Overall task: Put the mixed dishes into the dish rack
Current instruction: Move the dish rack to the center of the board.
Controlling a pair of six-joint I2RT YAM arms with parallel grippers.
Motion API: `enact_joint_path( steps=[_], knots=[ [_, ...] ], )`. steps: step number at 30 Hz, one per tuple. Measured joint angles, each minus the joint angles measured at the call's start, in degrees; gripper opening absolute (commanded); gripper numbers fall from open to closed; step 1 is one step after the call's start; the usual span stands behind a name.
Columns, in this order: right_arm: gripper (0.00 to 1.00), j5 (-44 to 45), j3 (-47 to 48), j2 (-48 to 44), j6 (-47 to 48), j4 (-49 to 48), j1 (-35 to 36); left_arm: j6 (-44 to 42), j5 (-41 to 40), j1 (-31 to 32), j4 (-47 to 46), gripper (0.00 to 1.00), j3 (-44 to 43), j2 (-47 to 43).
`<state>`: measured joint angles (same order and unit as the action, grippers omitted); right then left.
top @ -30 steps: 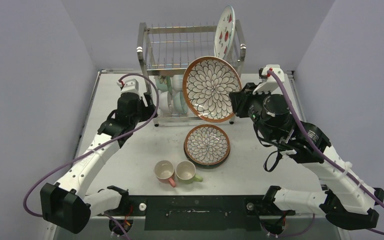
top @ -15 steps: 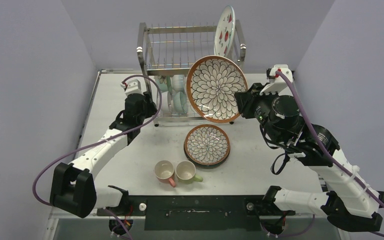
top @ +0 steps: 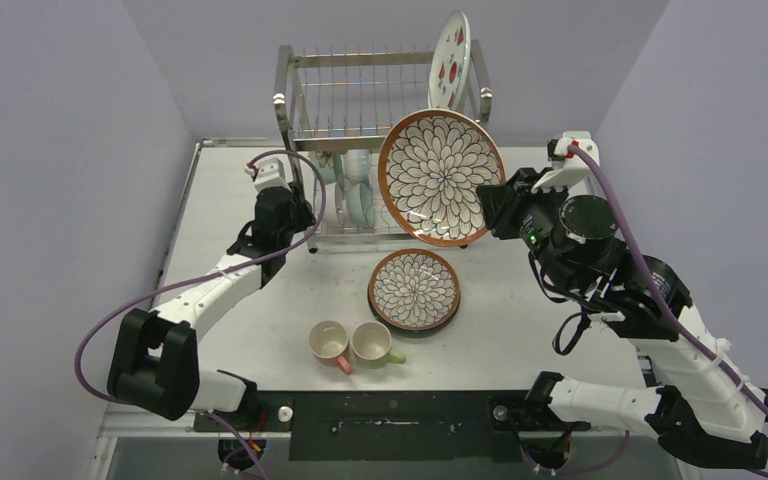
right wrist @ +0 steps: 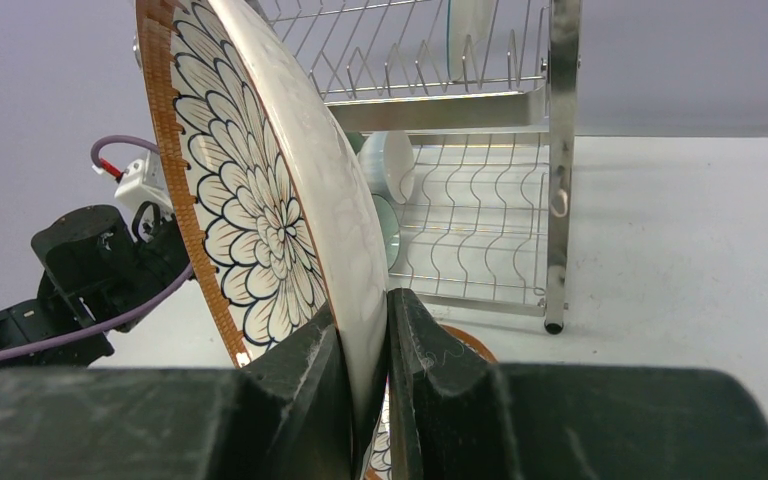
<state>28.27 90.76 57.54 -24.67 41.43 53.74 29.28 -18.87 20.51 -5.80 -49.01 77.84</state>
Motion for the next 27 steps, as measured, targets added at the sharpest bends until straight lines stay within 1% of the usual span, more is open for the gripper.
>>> enact_joint_path(
  steps=[2,4,5,8,11,12,13,16,23,27],
  knots=[
    [0.00,0.00,0.00,-0.07,-0.07,0.02,0.00,-0.09,-0.02,0.00,-0.81,0.42,0.11,0.70],
    [0.00,-0.04,0.00,-0.07,-0.17,0.07,0.00,-0.20,0.00,0.00,-1.77,0.43,0.31,1.62],
    [0.00,-0.07,0.00,-0.07,-0.20,0.11,0.00,-0.22,0.00,0.00,-2.16,0.41,0.46,1.90],
    [0.00,-0.20,0.02,-0.07,-0.24,0.44,0.00,-0.46,0.04,0.00,-3.43,0.29,1.09,2.91],
    [0.00,-0.22,0.31,-0.09,-0.24,1.03,0.00,-1.51,0.26,-0.02,-4.13,0.10,1.33,3.41],
    [0.00,-0.22,0.46,-0.09,-0.24,1.27,0.00,-2.47,0.31,0.00,-4.20,0.03,1.38,3.41],
    [0.00,-0.22,0.66,-0.09,-0.26,1.53,0.00,-3.72,0.52,0.07,-4.31,0.00,1.40,3.39],
    [0.00,-0.15,0.98,-0.20,-0.26,1.95,0.00,-6.60,1.11,0.17,-4.39,0.00,1.42,3.32],
    [0.00,0.96,2.19,0.02,-0.15,2.49,0.00,-5.86,1.29,0.11,-6.51,0.00,3.23,2.43],
    [0.00,2.62,4.26,1.07,0.42,2.34,0.00,-4.66,0.83,0.76,-7.21,0.00,5.57,0.22]
  ],
)
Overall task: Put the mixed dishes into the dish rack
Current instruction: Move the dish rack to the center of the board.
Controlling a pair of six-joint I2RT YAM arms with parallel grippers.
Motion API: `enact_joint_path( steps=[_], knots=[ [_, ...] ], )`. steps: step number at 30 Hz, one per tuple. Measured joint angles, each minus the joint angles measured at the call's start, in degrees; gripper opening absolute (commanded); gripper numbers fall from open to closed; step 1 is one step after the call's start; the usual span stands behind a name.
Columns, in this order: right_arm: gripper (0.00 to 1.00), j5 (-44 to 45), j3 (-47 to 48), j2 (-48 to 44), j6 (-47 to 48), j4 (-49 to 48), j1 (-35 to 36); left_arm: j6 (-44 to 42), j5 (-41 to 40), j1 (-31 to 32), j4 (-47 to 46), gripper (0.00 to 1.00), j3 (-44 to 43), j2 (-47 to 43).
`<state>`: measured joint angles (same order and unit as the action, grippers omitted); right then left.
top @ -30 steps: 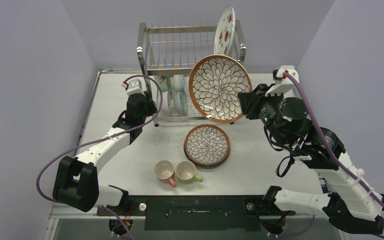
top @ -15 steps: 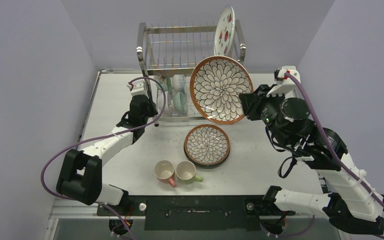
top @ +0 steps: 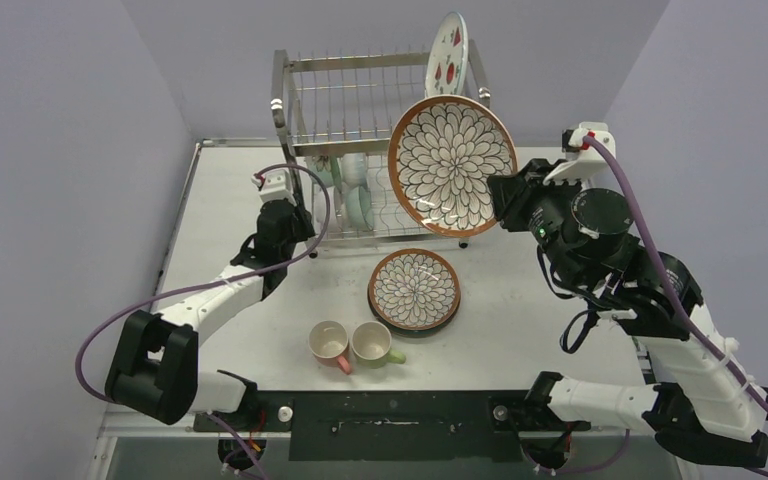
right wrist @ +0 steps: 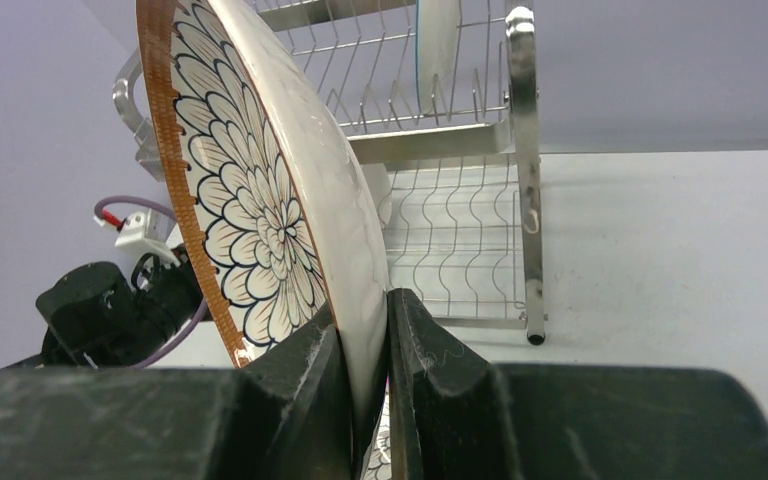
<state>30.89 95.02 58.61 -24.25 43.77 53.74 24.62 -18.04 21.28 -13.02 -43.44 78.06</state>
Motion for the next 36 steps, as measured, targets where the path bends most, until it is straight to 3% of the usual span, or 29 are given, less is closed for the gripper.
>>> enact_joint_path(
  steps=[14,21,25,30,33,36],
  knots=[
    [0.00,8.98,8.85,9.38,7.87,-8.41,0.00,3.69,-14.32,9.88,3.26,0.00,2.69,-3.98],
    [0.00,14.12,11.98,15.19,14.82,-16.28,0.00,5.75,-17.29,11.72,3.56,0.00,3.08,-4.22],
    [0.00,16.72,13.77,18.71,18.62,-20.50,-0.02,6.88,-17.55,12.07,4.68,0.17,3.34,-5.11],
    [0.00,18.88,15.04,22.40,22.60,-25.83,-0.09,9.07,-16.33,12.17,7.82,0.65,3.61,-7.34],
    [0.00,20.02,15.65,24.50,24.76,-28.61,-0.63,10.56,-15.02,12.24,9.70,0.78,3.65,-9.68],
    [0.00,20.55,17.29,27.23,26.14,-30.73,-1.88,11.10,-14.05,12.22,12.50,0.81,3.63,-11.45]
  ],
)
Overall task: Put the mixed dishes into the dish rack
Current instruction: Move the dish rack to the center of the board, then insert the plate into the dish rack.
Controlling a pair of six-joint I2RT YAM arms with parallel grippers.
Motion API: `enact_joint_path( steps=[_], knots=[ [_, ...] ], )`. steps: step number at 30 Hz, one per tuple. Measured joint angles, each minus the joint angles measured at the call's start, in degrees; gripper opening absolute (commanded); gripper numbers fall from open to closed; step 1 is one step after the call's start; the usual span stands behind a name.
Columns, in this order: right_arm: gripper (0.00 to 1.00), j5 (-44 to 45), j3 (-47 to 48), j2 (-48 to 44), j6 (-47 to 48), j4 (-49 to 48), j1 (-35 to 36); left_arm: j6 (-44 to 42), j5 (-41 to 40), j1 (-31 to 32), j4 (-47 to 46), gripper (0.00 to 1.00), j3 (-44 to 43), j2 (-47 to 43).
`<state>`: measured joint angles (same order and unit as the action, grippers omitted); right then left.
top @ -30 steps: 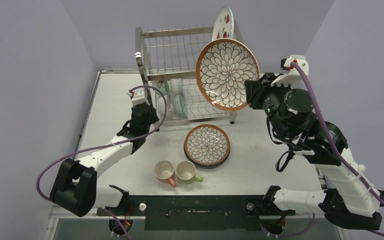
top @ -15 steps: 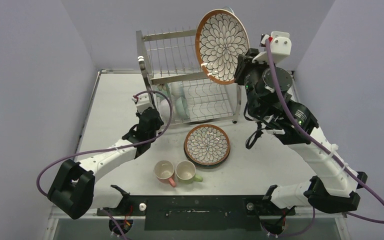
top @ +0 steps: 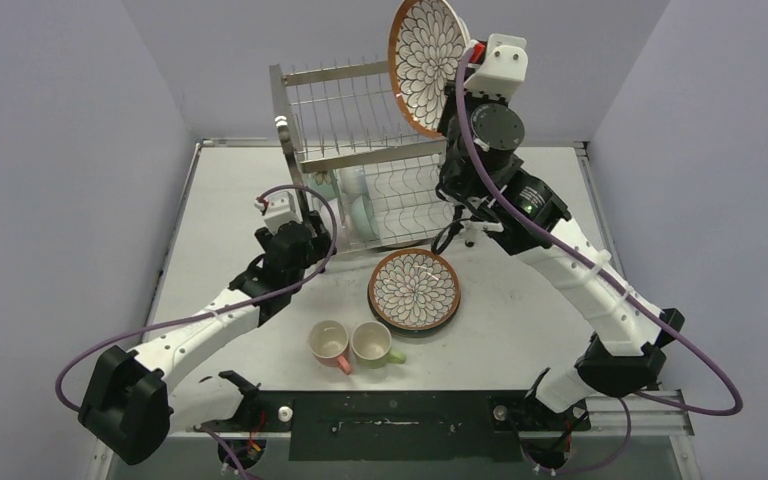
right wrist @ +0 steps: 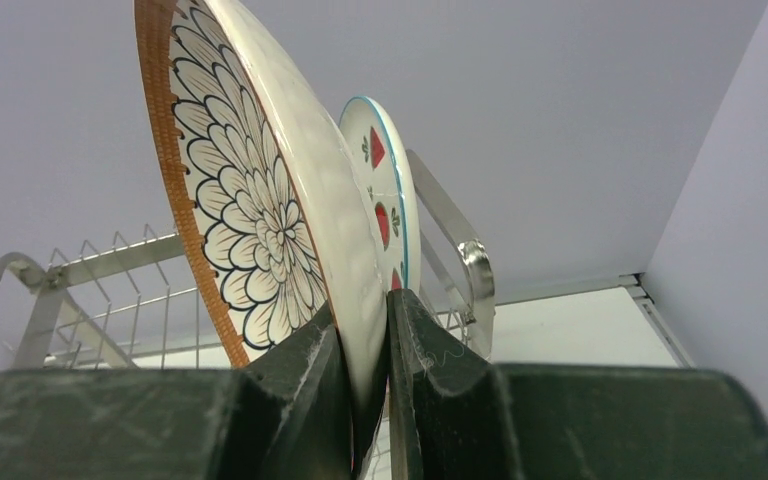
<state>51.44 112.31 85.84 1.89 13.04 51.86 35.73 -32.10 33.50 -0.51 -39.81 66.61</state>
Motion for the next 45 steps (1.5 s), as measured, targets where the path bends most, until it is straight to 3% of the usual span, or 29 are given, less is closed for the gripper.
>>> enact_joint_path(
  steps=[10,22,32,45],
  knots=[
    [0.00,1.64,3.30,7.65,2.25,-3.65,-4.76,0.42,5.46,-2.80,14.23,0.81,-0.83,-8.39],
    [0.00,3.10,9.42,16.11,6.82,-6.73,-5.44,-7.26,16.98,-6.10,33.42,0.82,-16.39,-20.06],
    [0.00,6.84,12.87,21.66,11.26,-10.43,-5.42,-16.94,15.91,-6.23,38.14,0.82,-16.44,-27.56],
    [0.00,8.98,15.65,26.62,15.56,-11.69,-5.70,-21.00,12.85,-6.23,38.99,0.82,-10.88,-31.36]
  ],
)
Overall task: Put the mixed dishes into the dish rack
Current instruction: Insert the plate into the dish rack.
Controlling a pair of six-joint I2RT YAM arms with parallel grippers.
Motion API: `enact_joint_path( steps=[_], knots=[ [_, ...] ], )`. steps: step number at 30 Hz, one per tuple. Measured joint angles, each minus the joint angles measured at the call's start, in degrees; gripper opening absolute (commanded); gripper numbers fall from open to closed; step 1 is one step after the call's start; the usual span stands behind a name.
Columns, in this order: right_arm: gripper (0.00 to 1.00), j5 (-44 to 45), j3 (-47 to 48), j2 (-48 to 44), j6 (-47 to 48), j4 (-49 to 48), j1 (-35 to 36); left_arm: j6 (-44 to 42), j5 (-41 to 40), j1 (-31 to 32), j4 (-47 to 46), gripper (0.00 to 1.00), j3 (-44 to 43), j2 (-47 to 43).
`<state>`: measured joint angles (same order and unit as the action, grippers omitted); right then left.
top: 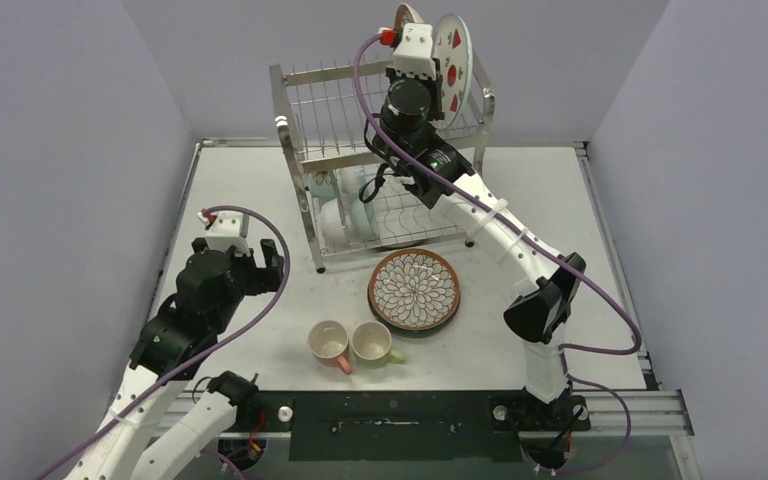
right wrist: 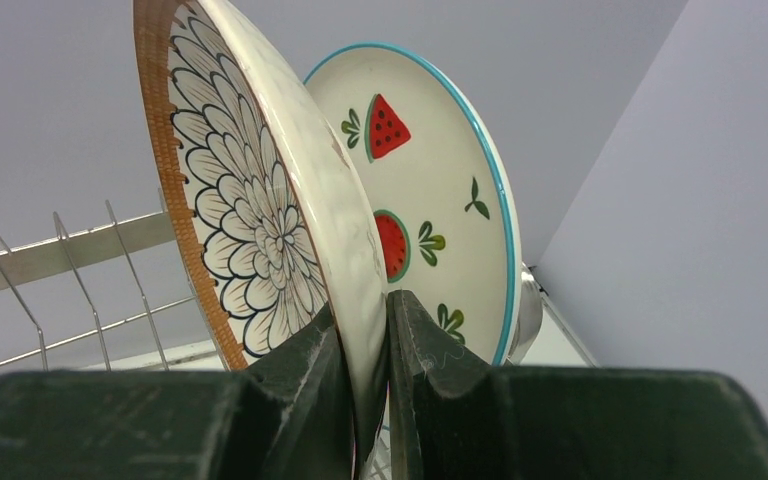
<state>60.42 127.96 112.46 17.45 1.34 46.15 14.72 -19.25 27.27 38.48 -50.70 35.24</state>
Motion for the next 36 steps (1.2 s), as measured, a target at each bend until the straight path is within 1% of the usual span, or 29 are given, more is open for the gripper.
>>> enact_joint_path(
  steps=[16,28,36],
  knots=[
    [0.00,0.92,1.27,0.09,1.22,-1.29,0.00,-0.37,-0.17,0.00,-0.02,0.82,0.31,-0.70],
    [0.00,1.95,2.32,4.17,1.68,0.02,-0.13,-0.44,-0.26,0.00,-0.02,0.82,0.33,-0.96],
    [0.00,1.99,2.32,4.44,1.64,-0.44,-0.44,-0.46,-0.28,0.00,-0.02,0.82,0.33,-0.96]
  ],
)
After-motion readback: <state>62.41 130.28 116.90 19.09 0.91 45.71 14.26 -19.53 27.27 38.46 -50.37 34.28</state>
